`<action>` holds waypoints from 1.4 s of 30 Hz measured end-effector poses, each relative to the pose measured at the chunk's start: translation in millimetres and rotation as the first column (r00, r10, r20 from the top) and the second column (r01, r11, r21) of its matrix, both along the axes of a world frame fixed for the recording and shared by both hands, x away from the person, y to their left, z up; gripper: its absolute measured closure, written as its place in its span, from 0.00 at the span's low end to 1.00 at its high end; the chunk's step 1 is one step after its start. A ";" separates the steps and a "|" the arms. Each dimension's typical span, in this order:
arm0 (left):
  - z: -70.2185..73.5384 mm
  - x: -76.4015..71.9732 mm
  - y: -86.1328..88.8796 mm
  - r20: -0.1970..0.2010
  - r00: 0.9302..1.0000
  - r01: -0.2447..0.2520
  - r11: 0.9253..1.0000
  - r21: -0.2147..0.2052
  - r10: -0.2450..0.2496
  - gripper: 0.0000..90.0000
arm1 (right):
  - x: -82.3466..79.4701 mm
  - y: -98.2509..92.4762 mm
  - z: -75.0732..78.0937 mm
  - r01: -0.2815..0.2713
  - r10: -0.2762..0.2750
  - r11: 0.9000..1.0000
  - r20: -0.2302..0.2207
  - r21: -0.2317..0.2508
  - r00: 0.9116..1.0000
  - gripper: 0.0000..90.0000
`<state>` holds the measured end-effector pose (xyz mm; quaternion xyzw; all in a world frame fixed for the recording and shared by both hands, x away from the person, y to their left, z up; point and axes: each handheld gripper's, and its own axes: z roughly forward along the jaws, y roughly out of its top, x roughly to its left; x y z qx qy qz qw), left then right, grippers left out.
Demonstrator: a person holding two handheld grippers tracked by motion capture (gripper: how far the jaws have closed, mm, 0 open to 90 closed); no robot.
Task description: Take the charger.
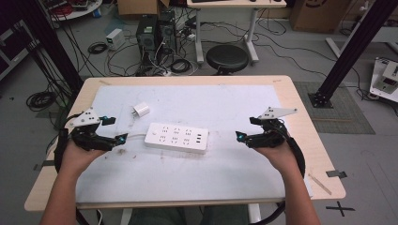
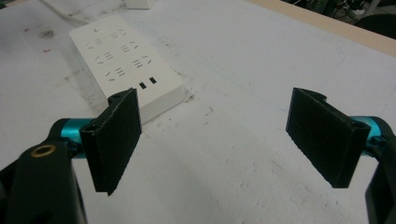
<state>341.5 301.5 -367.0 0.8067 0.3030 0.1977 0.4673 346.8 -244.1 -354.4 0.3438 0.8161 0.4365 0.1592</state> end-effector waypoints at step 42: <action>-64.1 172.3 -27.2 -0.125 0.984 -0.109 0.986 0.125 0.125 0.22 | -1.9 8.5 -17.4 -0.015 0.013 0.999 -0.037 -0.051 0.999 0.21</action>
